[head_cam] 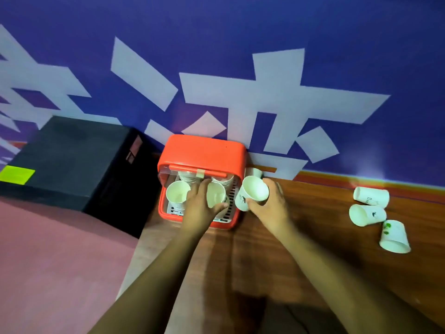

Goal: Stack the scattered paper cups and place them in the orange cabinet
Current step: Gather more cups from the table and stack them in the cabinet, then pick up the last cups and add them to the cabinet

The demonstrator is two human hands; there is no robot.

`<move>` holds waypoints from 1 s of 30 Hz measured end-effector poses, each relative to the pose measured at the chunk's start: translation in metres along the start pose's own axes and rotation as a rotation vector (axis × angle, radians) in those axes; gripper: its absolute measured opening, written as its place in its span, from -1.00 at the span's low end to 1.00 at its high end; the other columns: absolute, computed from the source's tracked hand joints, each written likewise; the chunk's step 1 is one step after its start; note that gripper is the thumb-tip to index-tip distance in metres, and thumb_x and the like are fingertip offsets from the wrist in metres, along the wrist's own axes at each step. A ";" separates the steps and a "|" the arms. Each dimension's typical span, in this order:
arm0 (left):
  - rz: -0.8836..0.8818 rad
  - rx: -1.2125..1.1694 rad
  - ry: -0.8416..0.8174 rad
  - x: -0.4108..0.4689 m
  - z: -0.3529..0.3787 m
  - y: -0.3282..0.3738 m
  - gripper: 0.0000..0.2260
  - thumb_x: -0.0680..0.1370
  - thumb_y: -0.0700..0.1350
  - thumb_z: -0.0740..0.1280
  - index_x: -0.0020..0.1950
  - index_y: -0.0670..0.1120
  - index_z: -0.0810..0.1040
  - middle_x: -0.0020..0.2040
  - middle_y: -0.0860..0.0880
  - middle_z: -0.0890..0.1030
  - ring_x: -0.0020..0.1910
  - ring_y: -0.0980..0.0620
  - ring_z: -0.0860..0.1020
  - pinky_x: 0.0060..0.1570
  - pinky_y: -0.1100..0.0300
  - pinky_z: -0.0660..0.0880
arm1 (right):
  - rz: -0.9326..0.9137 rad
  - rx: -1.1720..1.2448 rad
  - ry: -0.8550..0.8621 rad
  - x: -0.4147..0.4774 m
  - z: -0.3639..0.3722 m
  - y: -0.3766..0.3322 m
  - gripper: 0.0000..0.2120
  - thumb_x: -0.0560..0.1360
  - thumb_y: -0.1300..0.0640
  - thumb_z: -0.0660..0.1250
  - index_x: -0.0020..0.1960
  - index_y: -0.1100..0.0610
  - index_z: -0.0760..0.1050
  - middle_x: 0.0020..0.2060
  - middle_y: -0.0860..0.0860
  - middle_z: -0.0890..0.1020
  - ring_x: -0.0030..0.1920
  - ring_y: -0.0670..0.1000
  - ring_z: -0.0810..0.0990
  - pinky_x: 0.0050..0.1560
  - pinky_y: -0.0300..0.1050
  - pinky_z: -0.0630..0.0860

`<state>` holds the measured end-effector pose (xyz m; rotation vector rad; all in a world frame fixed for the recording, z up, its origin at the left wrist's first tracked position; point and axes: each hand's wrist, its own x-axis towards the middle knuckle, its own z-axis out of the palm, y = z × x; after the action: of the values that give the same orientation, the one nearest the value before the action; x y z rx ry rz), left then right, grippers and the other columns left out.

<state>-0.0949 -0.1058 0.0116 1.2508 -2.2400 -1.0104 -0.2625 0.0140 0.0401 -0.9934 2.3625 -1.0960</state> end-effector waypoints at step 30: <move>-0.101 -0.395 -0.233 -0.005 0.023 -0.066 -0.71 0.66 -0.19 0.28 0.38 -0.03 0.52 0.27 0.10 0.62 0.27 0.17 0.56 0.29 0.10 0.50 | 0.057 0.036 -0.290 -0.019 0.087 0.015 -0.37 0.40 0.10 0.51 0.40 -0.02 0.35 0.28 -0.02 0.51 0.22 -0.02 0.52 0.14 -0.06 0.59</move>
<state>-0.0686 -0.1146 -0.0523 1.1238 -2.0107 -1.6169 -0.2070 -0.0108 -0.0265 -0.9925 2.1177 -0.9022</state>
